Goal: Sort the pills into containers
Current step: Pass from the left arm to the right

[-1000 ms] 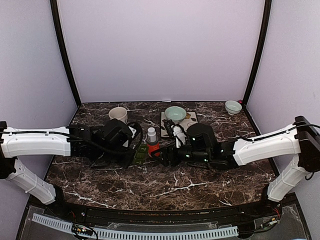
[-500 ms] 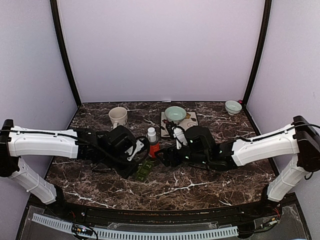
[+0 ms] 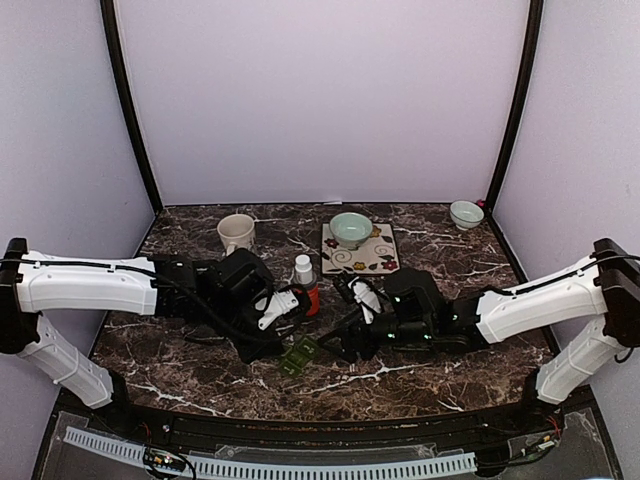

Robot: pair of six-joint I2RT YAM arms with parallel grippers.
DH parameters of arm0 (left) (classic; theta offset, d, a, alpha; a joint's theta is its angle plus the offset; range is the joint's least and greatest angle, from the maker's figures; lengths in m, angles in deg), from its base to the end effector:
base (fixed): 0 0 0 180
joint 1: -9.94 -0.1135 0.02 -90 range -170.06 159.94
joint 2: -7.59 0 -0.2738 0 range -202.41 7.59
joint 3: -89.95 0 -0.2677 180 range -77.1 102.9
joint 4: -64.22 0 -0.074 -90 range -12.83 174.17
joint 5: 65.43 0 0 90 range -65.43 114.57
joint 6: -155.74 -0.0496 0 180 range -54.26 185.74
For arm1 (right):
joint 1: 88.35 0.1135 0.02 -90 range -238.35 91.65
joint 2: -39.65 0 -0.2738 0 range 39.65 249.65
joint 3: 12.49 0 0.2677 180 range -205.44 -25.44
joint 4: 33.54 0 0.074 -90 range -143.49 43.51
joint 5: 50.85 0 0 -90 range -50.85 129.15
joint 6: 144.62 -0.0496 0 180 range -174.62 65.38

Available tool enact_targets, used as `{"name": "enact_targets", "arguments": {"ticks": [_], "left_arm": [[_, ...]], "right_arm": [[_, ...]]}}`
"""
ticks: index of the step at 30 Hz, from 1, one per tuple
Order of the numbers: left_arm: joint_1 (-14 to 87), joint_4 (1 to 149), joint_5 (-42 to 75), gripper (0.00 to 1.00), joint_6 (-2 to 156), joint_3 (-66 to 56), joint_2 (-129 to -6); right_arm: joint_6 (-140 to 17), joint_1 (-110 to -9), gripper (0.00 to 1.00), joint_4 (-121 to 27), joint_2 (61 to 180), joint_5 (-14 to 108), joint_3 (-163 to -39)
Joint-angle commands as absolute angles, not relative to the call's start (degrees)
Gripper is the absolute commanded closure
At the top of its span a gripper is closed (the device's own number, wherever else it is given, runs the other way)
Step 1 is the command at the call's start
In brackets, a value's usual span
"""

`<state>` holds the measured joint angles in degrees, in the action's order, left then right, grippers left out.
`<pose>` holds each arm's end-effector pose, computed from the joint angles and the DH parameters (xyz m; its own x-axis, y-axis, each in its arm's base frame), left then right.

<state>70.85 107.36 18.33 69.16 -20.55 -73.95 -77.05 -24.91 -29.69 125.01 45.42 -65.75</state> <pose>0.1469 -0.2752 0.2273 -0.4520 0.6905 -0.5647 0.8734 0.4711 -0.1231 0.1442 0.3005 0.1858 -0.5513 -0.2546 -0.7945 -0.7809 0.4928 0.3839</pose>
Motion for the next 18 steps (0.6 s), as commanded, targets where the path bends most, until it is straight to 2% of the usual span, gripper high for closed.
{"name": "enact_targets", "arguments": {"ticks": [1,18], "left_arm": [[70.6,108.3,14.4,1.00,64.1,-18.2,-74.1],[70.6,111.4,9.9,1.00,57.7,-15.7,-74.7]], "right_arm": [[-75.1,-24.8,0.30,-25.6,123.5,54.2,-65.5],[-72.7,-24.7,0.30,-30.3,128.4,63.1,-69.9]]}}
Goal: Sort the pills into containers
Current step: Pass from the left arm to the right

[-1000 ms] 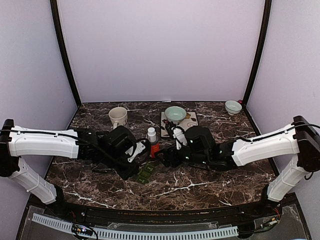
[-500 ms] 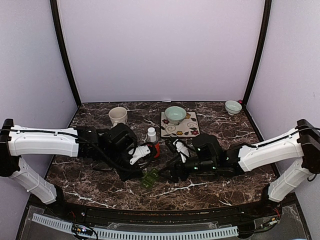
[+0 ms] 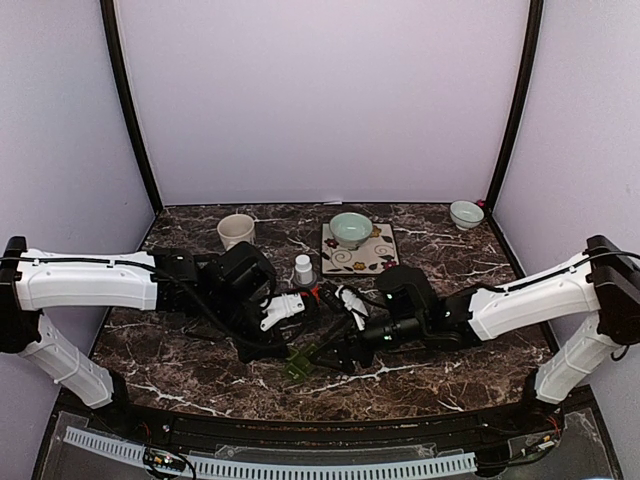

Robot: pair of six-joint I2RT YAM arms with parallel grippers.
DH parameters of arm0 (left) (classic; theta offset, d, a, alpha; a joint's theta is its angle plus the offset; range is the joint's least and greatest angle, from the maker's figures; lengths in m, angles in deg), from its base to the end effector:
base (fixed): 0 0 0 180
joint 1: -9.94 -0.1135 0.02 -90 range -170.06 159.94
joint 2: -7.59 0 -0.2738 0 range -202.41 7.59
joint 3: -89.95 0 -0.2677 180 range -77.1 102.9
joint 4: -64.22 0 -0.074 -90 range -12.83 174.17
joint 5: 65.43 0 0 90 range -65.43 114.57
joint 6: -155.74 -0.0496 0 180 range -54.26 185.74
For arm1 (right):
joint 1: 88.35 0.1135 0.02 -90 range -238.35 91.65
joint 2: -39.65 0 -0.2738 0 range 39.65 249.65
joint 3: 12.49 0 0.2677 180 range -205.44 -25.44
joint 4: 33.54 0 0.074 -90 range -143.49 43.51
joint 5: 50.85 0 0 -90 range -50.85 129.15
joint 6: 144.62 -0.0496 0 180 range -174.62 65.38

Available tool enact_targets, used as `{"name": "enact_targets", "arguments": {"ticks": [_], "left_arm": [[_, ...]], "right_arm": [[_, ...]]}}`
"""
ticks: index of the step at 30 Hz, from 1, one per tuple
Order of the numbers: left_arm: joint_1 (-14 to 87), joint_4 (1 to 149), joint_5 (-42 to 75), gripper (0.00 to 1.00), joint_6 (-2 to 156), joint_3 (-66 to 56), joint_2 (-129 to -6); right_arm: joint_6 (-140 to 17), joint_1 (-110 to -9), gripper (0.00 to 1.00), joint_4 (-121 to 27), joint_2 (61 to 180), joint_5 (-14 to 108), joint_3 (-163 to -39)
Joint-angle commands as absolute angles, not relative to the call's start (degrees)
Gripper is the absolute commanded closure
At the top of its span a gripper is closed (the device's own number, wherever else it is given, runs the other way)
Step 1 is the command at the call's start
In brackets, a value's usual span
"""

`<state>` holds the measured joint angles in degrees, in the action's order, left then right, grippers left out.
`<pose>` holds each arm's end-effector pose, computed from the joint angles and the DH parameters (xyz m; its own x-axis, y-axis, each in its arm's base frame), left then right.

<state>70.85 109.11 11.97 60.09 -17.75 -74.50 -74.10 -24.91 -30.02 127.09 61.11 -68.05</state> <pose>0.1446 -0.2822 0.2393 -0.3048 0.7454 -0.5929 0.9487 0.2923 -0.1202 0.1357 0.3130 0.1886 -0.5259 -0.3604 -0.7704 -0.8500 0.2551 0.4609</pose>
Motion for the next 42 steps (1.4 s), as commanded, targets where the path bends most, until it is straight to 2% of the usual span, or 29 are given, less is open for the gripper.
{"name": "enact_targets", "arguments": {"ticks": [1,7,16,23,30,31,34,35,36,42], "left_arm": [[70.6,111.4,9.7,1.00,57.6,-15.6,-74.6],[70.6,111.5,9.0,1.00,57.0,-15.5,-74.3],[70.7,111.7,9.1,1.00,56.3,-15.6,-73.8],[70.7,111.6,9.9,1.00,55.8,-15.7,-73.0],[70.7,111.2,10.8,1.00,56.6,-16.5,-72.9],[70.7,110.9,11.4,0.99,57.0,-16.7,-72.8],[70.7,108.9,13.8,0.71,59.0,-17.5,-71.5],[70.7,107.8,14.9,0.54,59.7,-18.0,-70.6],[70.7,106.4,16.1,0.41,60.6,-19.1,-69.2],[70.6,98.7,25.0,0.28,66.1,-24.9,-61.3]], "right_arm": [[-72.8,-24.8,0.31,-30.3,128.6,63.2,-70.0],[-72.7,-24.9,0.35,-30.4,129.7,63.7,-71.0],[-72.9,-25.2,0.51,-31.2,132.5,65.7,-72.6],[-73.6,-25.2,0.73,-31.4,133.4,66.9,-73.0],[-74.5,-25.4,0.99,-30.3,133.0,68.3,-72.6],[-74.7,-25.5,1.00,-30.2,133.0,68.5,-72.6],[-75.9,-25.5,1.00,-29.1,133.0,69.0,-72.2],[-76.7,-25.5,1.00,-28.4,132.8,69.0,-71.9],[-77.6,-25.6,1.00,-27.8,132.7,68.9,-71.5],[-84.1,-26.0,1.00,-23.4,131.4,67.1,-68.3]]}}
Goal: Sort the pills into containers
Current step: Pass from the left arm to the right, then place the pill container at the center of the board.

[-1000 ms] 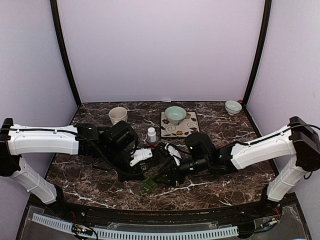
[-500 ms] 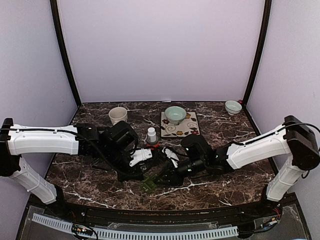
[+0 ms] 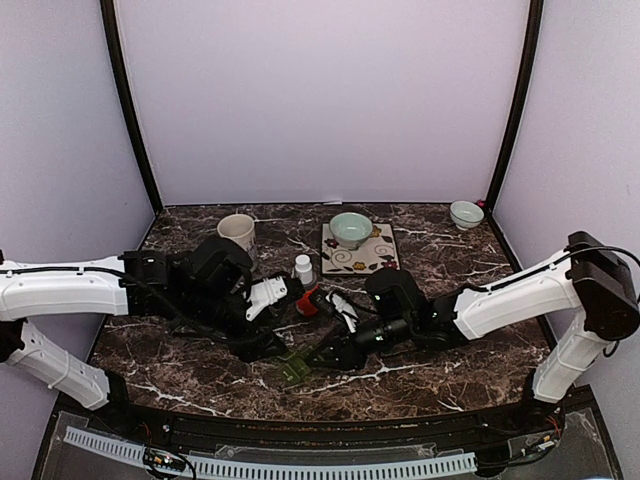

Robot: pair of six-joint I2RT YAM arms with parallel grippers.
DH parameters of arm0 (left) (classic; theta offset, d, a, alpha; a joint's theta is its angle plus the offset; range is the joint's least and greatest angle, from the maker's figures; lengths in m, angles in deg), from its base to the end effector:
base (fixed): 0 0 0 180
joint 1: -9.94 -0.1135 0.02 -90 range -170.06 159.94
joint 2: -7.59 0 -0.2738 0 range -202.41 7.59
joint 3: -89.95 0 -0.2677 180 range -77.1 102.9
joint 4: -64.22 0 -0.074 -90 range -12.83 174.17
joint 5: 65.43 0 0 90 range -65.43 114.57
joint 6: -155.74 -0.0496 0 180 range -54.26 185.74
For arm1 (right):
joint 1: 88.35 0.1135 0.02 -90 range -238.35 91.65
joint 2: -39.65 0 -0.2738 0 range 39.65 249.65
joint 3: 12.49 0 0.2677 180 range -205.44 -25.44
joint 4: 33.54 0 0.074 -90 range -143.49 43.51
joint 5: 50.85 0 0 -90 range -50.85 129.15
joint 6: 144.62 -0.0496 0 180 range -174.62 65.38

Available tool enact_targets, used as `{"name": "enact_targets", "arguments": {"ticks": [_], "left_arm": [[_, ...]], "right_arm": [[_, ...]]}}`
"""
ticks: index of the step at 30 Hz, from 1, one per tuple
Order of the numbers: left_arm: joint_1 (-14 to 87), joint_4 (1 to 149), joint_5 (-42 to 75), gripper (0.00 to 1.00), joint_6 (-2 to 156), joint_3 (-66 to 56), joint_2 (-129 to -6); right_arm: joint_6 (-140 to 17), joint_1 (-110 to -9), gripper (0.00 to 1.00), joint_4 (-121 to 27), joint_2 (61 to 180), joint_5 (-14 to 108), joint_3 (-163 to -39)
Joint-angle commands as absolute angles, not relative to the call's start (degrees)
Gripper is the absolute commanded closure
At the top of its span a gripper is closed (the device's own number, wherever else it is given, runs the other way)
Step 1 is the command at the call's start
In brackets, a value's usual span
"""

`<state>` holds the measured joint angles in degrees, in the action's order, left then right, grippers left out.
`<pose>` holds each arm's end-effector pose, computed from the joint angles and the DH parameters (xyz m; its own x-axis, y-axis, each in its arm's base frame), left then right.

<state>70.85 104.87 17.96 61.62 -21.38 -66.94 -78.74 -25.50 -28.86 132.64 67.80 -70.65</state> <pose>0.1399 -0.2633 0.2606 -0.2867 0.6621 -0.6924 0.9296 0.3671 -0.0339 0.1411 0.3273 0.1750 -0.6056 -0.3950 -0.6908 -0.7917 0.2114 0.5732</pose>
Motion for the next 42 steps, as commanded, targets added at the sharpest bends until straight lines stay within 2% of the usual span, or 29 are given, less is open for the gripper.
{"name": "enact_targets", "arguments": {"ticks": [1,8,14,28,36,42], "left_arm": [[70.5,97.3,27.1,0.27,67.5,-25.9,-59.9],[70.6,86.6,39.3,0.30,75.0,-34.6,-47.9],[70.6,80.7,45.0,0.31,77.8,-40.9,-40.3],[70.6,78.0,44.5,0.33,78.2,-43.0,-39.6],[70.6,77.3,43.7,0.33,78.6,-44.2,-38.7],[70.6,76.9,43.3,0.33,78.7,-44.5,-38.7]], "right_arm": [[-85.1,-26.2,1.00,-23.0,130.4,66.5,-67.8],[-94.6,-29.1,1.00,-19.8,125.5,59.1,-61.4],[-103.7,-33.4,1.00,-14.6,124.0,55.0,-56.7],[-117.7,-38.6,1.00,-3.1,136.4,52.9,-57.4],[-126.6,-39.5,1.00,7.8,140.1,51.2,-54.1],[-128.7,-39.4,1.00,8.0,140.8,48.4,-53.0]]}}
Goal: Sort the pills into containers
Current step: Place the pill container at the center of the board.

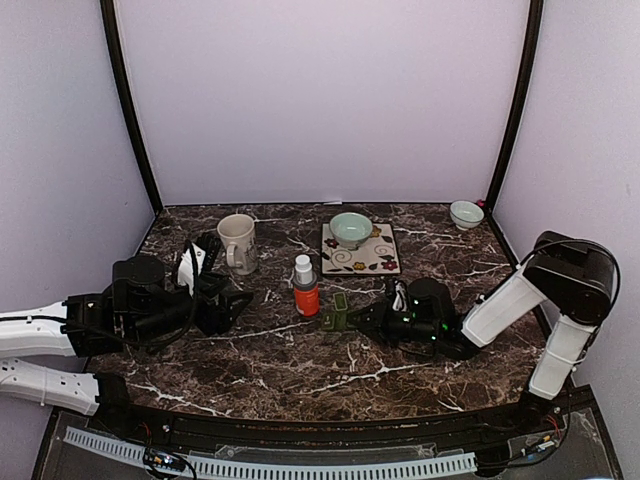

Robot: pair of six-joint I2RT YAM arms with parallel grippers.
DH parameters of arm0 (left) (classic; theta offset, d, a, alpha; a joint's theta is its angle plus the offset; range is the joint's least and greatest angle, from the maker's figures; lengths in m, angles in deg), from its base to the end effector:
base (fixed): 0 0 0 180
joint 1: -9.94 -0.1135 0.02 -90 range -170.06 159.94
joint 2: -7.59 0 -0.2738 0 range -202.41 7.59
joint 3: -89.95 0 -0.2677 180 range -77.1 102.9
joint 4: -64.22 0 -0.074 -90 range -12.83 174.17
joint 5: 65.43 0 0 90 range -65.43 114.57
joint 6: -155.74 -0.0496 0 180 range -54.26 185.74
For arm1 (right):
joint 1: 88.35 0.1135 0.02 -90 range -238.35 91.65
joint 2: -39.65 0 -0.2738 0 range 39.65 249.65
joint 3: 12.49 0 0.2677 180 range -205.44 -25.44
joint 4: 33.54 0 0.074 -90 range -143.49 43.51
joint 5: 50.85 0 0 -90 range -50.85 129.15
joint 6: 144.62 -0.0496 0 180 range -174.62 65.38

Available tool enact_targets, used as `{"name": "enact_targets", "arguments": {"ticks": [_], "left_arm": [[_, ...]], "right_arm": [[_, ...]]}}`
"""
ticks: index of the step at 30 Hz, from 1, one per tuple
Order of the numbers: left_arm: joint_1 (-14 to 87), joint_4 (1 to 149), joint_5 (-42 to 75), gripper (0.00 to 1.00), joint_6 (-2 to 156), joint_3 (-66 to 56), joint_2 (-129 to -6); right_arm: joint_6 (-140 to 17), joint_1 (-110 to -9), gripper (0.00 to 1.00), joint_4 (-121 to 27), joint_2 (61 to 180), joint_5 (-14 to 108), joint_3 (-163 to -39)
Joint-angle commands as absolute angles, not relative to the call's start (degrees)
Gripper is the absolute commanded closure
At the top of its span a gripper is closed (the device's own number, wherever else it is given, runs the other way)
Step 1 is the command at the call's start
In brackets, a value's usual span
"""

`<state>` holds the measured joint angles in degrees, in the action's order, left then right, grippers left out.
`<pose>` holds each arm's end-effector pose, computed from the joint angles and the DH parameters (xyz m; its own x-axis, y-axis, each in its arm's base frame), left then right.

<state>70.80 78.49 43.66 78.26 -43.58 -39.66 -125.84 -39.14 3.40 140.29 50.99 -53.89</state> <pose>0.1206 -0.1830 0.2795 -0.2690 0.0618 -0.9611 0.6282 0.7677 -0.1264 0.2019 0.2496 0.1061 -0.8988 0.3768 -0.2241 -0.0438 0.4316 0.9010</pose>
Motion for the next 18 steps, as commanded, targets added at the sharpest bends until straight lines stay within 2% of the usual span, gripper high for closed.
{"name": "enact_targets", "arguments": {"ticks": [1,11,18], "left_arm": [[70.6,76.8,43.3,0.33,78.8,-44.6,-38.7],[70.6,76.7,43.4,0.33,79.4,-45.7,-37.6],[70.6,76.8,43.4,0.33,80.0,-46.7,-36.7]], "right_arm": [[-128.8,-39.5,1.00,8.0,140.9,48.0,-52.9],[-130.2,-39.5,0.96,6.0,143.3,43.8,-53.1],[-131.4,-39.5,0.76,6.2,144.7,42.7,-52.6]]}}
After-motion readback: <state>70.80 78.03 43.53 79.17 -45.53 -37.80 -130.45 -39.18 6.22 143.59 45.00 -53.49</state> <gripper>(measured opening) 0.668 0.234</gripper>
